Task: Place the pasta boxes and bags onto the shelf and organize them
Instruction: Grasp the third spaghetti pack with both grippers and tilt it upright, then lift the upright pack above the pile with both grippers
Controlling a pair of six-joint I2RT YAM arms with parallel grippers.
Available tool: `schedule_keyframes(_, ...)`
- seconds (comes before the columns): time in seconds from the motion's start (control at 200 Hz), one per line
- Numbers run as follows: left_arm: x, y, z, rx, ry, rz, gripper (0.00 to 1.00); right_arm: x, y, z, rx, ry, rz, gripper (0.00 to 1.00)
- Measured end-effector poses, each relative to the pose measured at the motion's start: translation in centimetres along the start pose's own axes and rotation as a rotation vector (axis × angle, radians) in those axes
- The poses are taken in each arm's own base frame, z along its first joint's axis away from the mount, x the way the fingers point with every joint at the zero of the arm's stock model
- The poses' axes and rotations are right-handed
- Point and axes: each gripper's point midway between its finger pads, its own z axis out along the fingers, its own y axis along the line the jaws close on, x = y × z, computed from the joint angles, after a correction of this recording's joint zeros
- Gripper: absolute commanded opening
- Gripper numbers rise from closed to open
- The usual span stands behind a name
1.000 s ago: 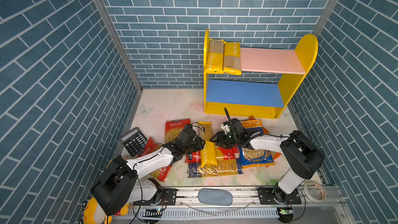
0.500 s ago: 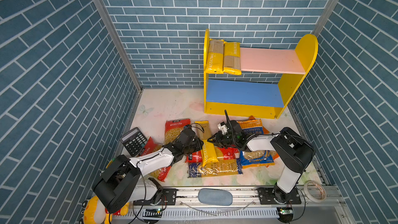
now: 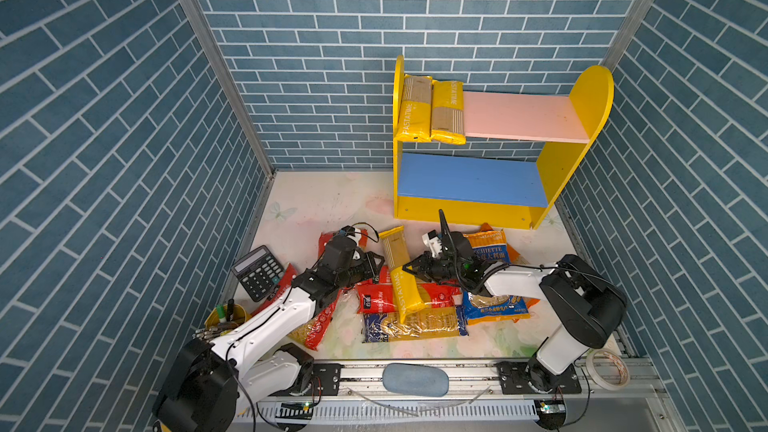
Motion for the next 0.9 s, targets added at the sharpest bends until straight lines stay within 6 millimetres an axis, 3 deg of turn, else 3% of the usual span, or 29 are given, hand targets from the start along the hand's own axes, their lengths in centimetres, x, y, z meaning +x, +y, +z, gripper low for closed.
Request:
schedule_keyframes(0.175,-4.0,-3.3,-2.3,0.133,-0.086,0.009,0.68,-1.1,4.5,-2.9,-0.078,-0.079,-0.154,0.00)
schedule_keyframes(0.32,-6.4,-6.8,-3.1,0.284,-0.126,0.024,0.74,-1.5,7.4,-4.8,-0.141,-0.122,-0.249,0.00)
schedule_keyframes(0.61,-7.8,-10.6,-3.2,0.485,-0.138,0.012,0.77,-2.4,10.9,-6.5,-0.230,-0.171,-0.304,0.00)
schedule_keyframes(0.9,-8.8,-12.2,-3.6,0.567,-0.175,0.016,0.75,-3.3,13.0,-7.4,-0.318,-0.205,-0.267,0.00)
